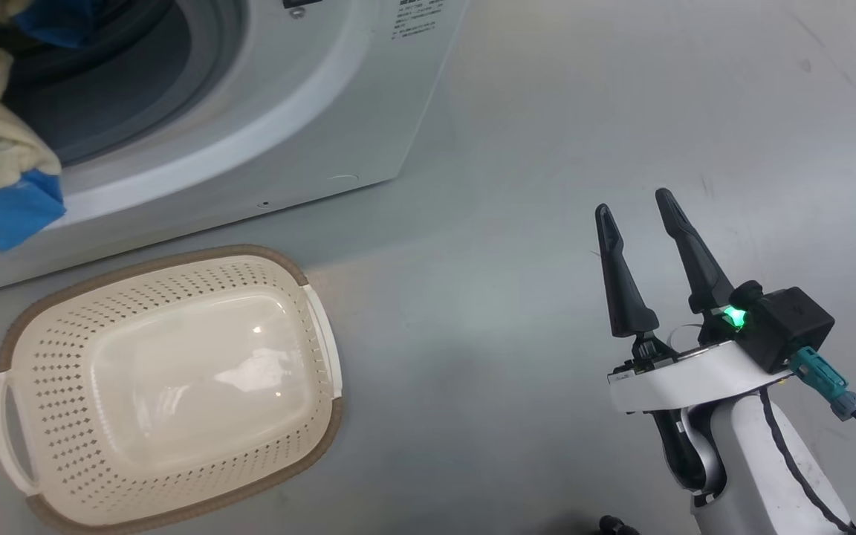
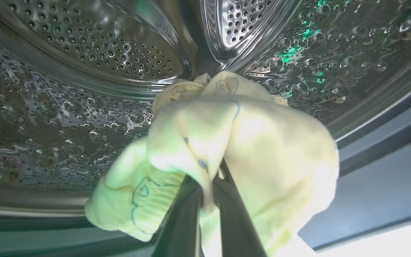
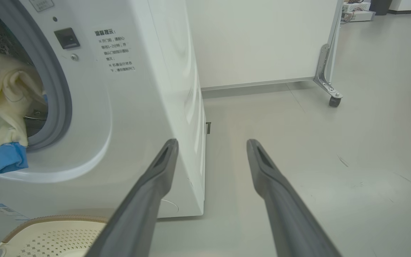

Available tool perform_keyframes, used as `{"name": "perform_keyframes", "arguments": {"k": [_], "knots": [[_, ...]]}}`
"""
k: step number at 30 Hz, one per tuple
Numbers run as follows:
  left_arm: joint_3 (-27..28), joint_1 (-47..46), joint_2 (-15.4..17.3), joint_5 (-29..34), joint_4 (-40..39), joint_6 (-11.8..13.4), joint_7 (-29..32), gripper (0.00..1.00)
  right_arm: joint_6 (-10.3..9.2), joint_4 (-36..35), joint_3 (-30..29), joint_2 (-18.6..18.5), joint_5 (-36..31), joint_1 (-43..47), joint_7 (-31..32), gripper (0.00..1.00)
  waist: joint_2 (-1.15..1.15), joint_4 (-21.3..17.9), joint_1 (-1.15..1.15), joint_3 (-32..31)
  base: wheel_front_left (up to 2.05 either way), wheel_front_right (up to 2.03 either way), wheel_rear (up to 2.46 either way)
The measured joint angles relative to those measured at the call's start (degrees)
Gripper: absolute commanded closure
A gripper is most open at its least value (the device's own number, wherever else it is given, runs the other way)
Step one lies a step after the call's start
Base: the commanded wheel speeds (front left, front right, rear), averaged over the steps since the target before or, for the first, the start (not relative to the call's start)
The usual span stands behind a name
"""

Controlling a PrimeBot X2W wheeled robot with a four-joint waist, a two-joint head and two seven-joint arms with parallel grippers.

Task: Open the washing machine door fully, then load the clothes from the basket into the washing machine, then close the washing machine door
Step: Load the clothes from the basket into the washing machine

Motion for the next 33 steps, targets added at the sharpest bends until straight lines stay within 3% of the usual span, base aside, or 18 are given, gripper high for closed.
{"name": "perform_keyframes", "arguments": {"k": [9, 14, 20, 26, 33], "knots": [[2.22, -7.78, 3.39, -1.92, 0.92, 0.0, 5.6, 1.0, -0.1, -0.96, 2.53, 0.01, 3.14, -1.05, 0.01, 0.0, 0.0, -3.82, 0.0, 3.41, 0.0, 0.0, 0.0], [3.53, -12.36, 6.1, -1.14, 0.6, -0.16, 5.81, 1.0, -0.16, -1.76, 4.42, 0.02, 5.39, -2.59, 0.01, 0.0, 0.0, -6.19, 0.0, 5.65, 0.0, 0.0, 0.0], [4.79, -18.16, 8.44, 1.03, -0.73, -0.16, 1.57, 1.0, -0.6, -2.21, 5.38, 0.05, 7.1, -3.6, 0.01, 0.0, 0.0, -9.2, 0.0, 8.39, 0.0, 0.0, 0.0], [4.61, -22.93, 8.79, 5.45, -2.59, 0.6, -6.61, 1.0, -1.18, -2.69, 5.38, 0.12, 7.53, -4.47, 0.01, 0.0, 0.0, -11.27, 0.0, 11.24, 0.0, 0.0, 0.0], [3.45, -23.18, 8.09, 6.9, 1.4, 1.46, -9.67, 1.0, -1.6, -2.88, 5.98, 0.23, 7.6, -6.08, 0.0, 0.0, 0.0, -12.36, 0.0, 13.63, 0.0, 0.0, 0.0]]}}
